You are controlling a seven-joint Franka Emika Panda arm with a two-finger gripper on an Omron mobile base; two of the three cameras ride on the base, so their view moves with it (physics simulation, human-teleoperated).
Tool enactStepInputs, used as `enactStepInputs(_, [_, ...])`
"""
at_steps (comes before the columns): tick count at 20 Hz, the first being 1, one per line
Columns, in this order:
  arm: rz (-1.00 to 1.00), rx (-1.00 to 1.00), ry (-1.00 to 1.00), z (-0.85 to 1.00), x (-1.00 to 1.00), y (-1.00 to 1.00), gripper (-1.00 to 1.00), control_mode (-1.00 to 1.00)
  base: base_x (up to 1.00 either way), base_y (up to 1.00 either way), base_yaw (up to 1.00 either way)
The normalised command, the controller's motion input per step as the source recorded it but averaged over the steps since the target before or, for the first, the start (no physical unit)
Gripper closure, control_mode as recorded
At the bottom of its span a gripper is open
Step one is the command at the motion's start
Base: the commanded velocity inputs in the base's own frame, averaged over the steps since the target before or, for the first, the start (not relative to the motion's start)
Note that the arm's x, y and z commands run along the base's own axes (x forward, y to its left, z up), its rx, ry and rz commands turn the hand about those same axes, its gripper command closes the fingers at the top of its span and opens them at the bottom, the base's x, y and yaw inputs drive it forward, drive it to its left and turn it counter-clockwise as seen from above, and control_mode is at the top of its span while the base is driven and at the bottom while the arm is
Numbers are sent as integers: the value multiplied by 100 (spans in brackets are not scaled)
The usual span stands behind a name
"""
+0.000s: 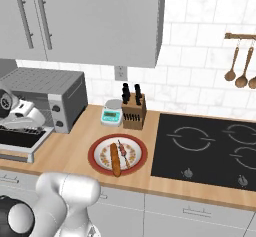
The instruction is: Pick up the kebab skewer and baguette bread, and place them inside the toaster oven. Close the toaster oven door and start by setting the timer.
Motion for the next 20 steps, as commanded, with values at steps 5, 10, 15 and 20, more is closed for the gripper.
enactStepInputs(5, [0,0,11,0,1,-100,-100,-100,0,0,0])
enactStepInputs(10, [9,0,9,0,0,-100,-100,-100,0,0,0])
enactStepInputs(15, [11,0,10,-4,0,-100,-100,-100,0,0,0])
enactStepInputs(20, [6,1,11,-16,0,-100,-100,-100,0,0,0])
